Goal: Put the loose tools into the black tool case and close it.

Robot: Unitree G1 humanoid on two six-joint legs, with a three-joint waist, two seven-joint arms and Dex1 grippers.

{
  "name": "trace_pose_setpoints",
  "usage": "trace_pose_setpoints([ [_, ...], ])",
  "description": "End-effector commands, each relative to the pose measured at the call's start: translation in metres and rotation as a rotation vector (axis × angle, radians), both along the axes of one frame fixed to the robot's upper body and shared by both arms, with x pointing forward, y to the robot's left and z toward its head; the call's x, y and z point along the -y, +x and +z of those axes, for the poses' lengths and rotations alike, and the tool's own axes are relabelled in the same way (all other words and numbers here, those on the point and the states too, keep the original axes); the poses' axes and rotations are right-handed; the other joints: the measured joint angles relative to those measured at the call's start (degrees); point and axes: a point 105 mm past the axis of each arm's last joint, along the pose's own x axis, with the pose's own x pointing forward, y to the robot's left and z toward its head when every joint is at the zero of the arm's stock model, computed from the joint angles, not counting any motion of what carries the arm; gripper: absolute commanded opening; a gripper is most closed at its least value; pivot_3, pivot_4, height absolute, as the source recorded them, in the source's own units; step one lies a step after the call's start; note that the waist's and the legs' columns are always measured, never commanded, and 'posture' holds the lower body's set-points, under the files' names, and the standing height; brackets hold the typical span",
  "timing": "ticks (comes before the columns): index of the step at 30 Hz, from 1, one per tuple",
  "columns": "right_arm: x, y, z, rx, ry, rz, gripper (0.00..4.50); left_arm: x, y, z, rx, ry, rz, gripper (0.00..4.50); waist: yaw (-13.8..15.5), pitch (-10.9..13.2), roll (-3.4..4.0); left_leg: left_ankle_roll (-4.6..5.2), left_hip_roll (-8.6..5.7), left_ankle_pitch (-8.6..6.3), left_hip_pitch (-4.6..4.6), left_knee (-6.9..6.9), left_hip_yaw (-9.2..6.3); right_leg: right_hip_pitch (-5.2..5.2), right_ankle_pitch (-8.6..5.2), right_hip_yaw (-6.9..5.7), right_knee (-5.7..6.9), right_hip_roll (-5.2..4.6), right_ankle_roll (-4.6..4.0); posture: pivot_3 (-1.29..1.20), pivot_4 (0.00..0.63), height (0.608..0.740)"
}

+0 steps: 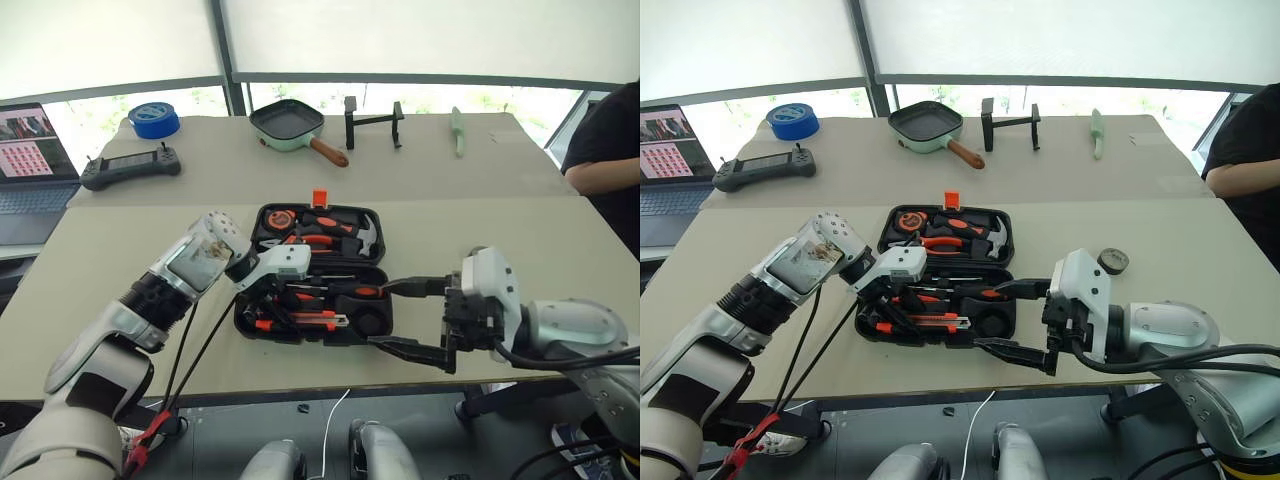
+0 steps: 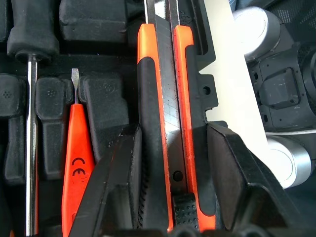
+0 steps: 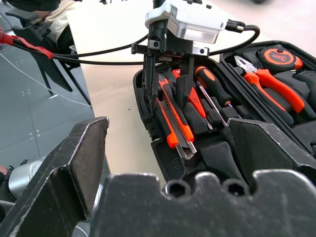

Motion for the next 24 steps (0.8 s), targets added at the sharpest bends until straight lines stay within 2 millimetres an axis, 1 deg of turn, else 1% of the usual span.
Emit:
trace_pose_setpoints([
  [1,-0.004,-0.001,0.006,0.031,0.034,0.012,4.5,-0.008,-0.009,0.017,0.037,-0.003,-0.066,3.41,-0.2,0.0,-0.01,0.0,0.0,0.0,-0.01,0.0,0.0,-0.02,0.0,0.01,0.0,0.0,-0.01,0.0,0.15,0.74],
  [2,-0.005,-0.001,0.005,0.027,0.034,0.014,4.5,-0.011,-0.011,0.021,0.04,-0.005,-0.07,3.68,-0.2,0.0,0.0,-0.01,0.0,0.0,-0.01,0.0,0.0,-0.02,0.0,0.03,0.0,0.0,-0.01,0.0,0.15,0.74],
  [4,-0.005,-0.001,0.003,0.025,0.03,0.017,4.5,-0.014,-0.01,0.03,0.055,-0.025,-0.059,4.43,-0.1,0.0,-0.01,-0.01,0.0,0.0,-0.01,0.0,0.0,-0.05,0.01,0.02,0.01,0.0,-0.01,0.0,0.15,0.74],
  [5,-0.005,0.0,0.002,0.024,0.03,0.018,4.5,-0.016,-0.009,0.034,0.07,-0.029,-0.052,4.49,0.0,0.0,-0.01,-0.01,0.0,0.0,-0.01,0.0,0.0,-0.06,0.01,0.02,0.01,0.0,-0.01,0.0,0.15,0.74],
  [10,-0.005,0.0,0.001,0.023,0.031,0.021,4.5,-0.021,-0.005,0.045,0.114,-0.051,-0.038,4.49,0.3,0.0,-0.01,0.0,-0.06,0.0,-0.07,0.09,-0.01,-0.04,0.03,-0.01,-0.02,-0.02,0.04,0.0,0.15,0.74],
  [12,-0.005,0.0,0.0,0.024,0.029,0.023,4.5,-0.021,0.0,0.046,0.147,-0.062,-0.02,4.49,0.2,0.0,-0.01,0.0,-0.06,0.0,-0.08,0.09,-0.01,-0.05,0.03,-0.02,-0.01,-0.01,0.04,0.0,0.15,0.74],
  [14,-0.005,0.0,0.0,0.026,0.026,0.025,4.5,-0.022,0.007,0.042,0.193,-0.055,-0.007,4.49,0.2,0.0,-0.01,0.0,-0.06,0.0,-0.07,0.09,-0.01,-0.05,0.03,-0.02,0.0,-0.01,0.03,0.0,0.15,0.74],
  [16,-0.005,0.0,0.0,0.031,0.021,0.024,4.5,-0.021,0.014,0.035,0.229,-0.047,0.002,3.96,0.2,0.0,-0.01,0.0,-0.06,0.0,-0.07,0.1,-0.01,-0.04,0.04,-0.01,0.0,-0.02,0.03,0.0,0.15,0.74],
  [17,-0.004,0.001,-0.001,0.039,0.016,0.022,4.5,-0.02,0.014,0.032,0.221,-0.045,0.005,3.78,0.2,0.0,-0.01,0.0,-0.06,0.0,-0.08,0.12,-0.01,-0.03,0.04,-0.01,0.0,-0.02,0.03,0.0,0.15,0.74],
  [18,-0.004,0.001,-0.001,0.048,0.009,0.017,4.5,-0.02,0.013,0.03,0.209,-0.039,-0.004,3.41,0.1,0.0,-0.01,0.0,-0.06,0.0,-0.07,0.12,0.0,-0.03,0.04,0.0,0.0,-0.02,0.03,0.0,0.15,0.74],
  [20,-0.004,0.002,-0.002,0.053,0.003,0.01,4.5,-0.02,0.012,0.026,0.208,-0.032,-0.025,2.81,0.1,0.0,-0.01,0.0,-0.06,0.0,-0.08,0.12,0.0,-0.04,0.04,-0.01,0.0,-0.02,0.03,0.0,0.15,0.74],
  [21,-0.003,0.002,-0.002,0.051,0.001,0.011,4.5,-0.02,0.012,0.024,0.216,-0.025,-0.034,2.37,0.0,0.0,-0.01,0.0,-0.06,0.0,-0.09,0.11,0.0,-0.04,0.04,-0.01,-0.01,-0.02,0.03,0.0,0.15,0.74],
  [24,-0.003,0.0,-0.003,0.049,-0.004,0.017,4.5,-0.019,0.011,0.02,0.219,-0.018,-0.046,1.36,0.0,0.0,-0.01,0.0,-0.06,0.0,-0.11,0.12,0.0,-0.05,0.04,-0.01,-0.02,-0.02,0.04,0.0,0.15,0.74],
])
